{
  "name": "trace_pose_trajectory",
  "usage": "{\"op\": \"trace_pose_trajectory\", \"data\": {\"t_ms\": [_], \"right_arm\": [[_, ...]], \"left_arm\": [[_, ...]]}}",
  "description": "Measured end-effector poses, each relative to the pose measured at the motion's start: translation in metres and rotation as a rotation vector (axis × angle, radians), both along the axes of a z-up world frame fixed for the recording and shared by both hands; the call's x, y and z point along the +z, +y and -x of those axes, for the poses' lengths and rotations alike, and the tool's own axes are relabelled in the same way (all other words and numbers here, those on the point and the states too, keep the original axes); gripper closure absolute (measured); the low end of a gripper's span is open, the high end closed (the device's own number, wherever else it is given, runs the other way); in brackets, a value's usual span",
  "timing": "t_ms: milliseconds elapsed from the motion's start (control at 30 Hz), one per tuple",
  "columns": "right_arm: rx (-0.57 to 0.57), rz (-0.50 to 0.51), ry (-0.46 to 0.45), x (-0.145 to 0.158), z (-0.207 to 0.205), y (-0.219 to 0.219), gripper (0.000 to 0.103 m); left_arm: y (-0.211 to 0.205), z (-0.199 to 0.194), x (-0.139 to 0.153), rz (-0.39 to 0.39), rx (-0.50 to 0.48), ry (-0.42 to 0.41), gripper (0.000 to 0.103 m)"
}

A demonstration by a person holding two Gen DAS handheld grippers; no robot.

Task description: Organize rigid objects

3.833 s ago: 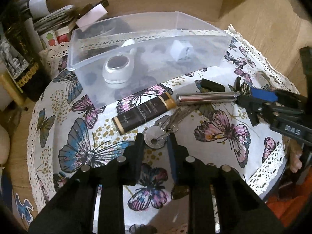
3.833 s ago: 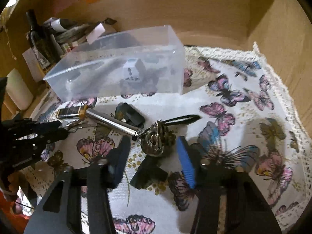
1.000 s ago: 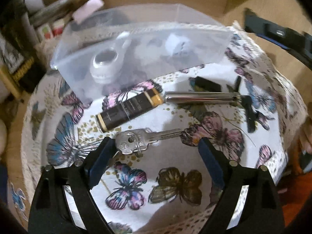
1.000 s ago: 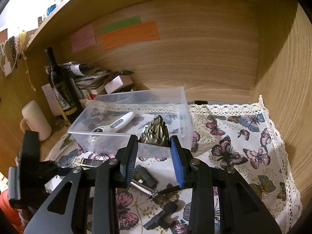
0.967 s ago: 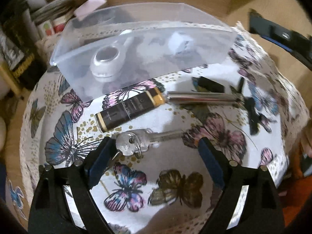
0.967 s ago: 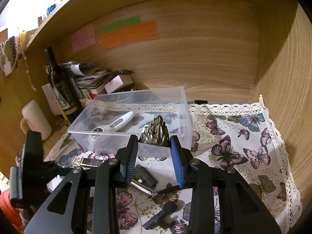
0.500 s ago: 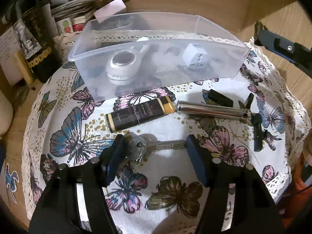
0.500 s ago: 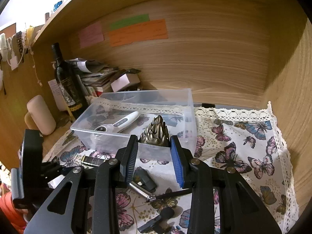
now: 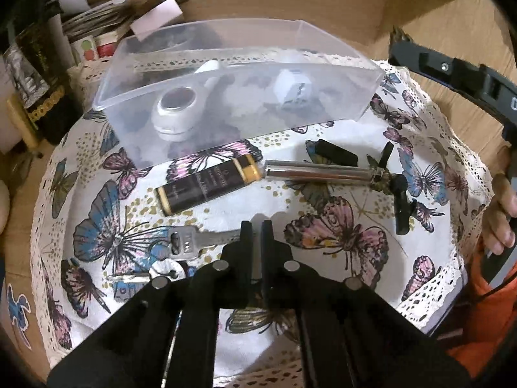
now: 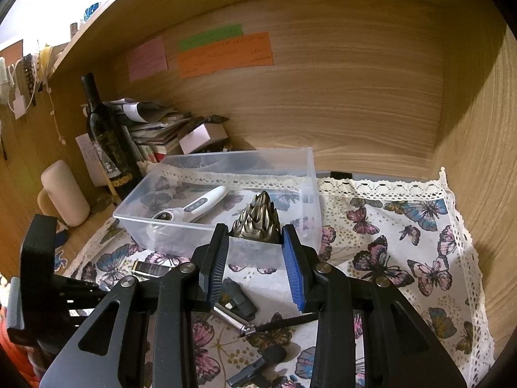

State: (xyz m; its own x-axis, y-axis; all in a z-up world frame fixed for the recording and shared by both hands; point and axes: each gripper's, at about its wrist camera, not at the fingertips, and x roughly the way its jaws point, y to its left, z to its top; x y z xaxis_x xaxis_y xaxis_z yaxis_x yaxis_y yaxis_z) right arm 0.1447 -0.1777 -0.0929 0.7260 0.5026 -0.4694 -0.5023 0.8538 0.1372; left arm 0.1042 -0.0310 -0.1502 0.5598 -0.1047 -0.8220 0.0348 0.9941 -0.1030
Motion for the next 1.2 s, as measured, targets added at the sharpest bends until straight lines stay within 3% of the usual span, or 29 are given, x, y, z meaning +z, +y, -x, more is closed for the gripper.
{"op": "trace_pose_trajectory", "data": {"t_ms": [100,200,267,433,600,733,800,933,1067,1100,1200], "right_arm": [[0.003,0.003,0.008,-0.001,-0.002,0.002,0.072],[0.013,0.007,0.01,-0.002,-0.002,0.005,0.072],[0.02,0.013,0.01,-0.002,-0.002,0.007,0.072],[0.027,0.016,0.015,-0.004,-0.003,0.009,0.072],[0.033,0.02,0.011,-0.005,0.0,0.012,0.072],[0.034,0.026,0.013,-0.005,-0.001,0.012,0.072],[0.033,0.023,0.02,-0.006,-0.003,0.011,0.072],[0.041,0.027,0.034,-0.01,-0.003,0.008,0.072],[0.037,0.032,0.065,-0.017,-0.004,0.004,0.072],[0.034,0.032,0.072,-0.018,-0.004,0.003,0.072],[0.025,0.037,0.091,-0.023,-0.005,0.0,0.072]], "left_arm": [[0.006,0.007,0.008,0.014,0.009,-0.029,0.088],[0.011,0.017,0.018,-0.015,0.025,-0.074,0.053],[0.013,0.024,0.022,-0.049,0.03,-0.095,0.047],[0.027,0.026,0.015,-0.077,0.055,-0.06,0.047],[0.045,0.017,0.001,-0.018,0.096,0.013,0.046],[0.042,0.013,-0.002,-0.022,0.074,0.01,0.046],[0.038,0.01,-0.004,-0.033,0.061,0.011,0.05],[0.033,0.006,-0.006,-0.063,0.032,-0.001,0.07],[0.03,0.005,-0.006,-0.077,0.011,-0.012,0.073],[0.03,0.005,-0.005,-0.086,0.007,-0.016,0.081],[0.033,0.005,-0.004,-0.055,0.004,-0.018,0.082]]}}
